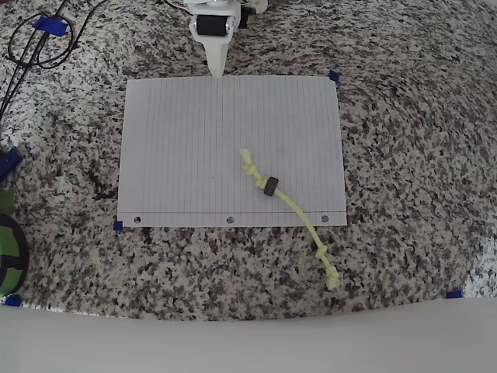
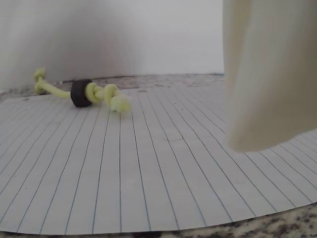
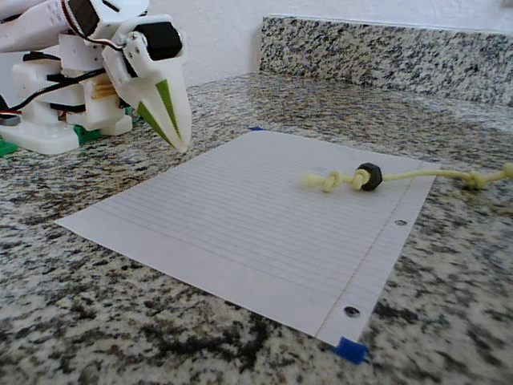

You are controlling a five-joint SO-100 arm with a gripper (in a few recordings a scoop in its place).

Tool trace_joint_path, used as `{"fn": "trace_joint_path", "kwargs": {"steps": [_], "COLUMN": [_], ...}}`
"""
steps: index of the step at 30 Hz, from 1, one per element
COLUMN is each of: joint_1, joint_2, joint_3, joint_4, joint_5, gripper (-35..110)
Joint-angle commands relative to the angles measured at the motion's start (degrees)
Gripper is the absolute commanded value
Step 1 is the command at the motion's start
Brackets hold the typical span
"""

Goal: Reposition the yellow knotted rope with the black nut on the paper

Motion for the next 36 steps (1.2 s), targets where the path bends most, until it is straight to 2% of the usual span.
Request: {"fn": "trace_joint_path", "kwargs": {"steps": [1, 31, 36], "joint_1": [0.35, 0.35, -1.23], "joint_2": [0.18, 0.18, 0.18], "joint_3": [0.26, 0.26, 0.26], "joint_4": [0.18, 0.18, 0.0], "joint_5": [0.53, 0.53, 0.7], "gripper": [4, 4, 0]}}
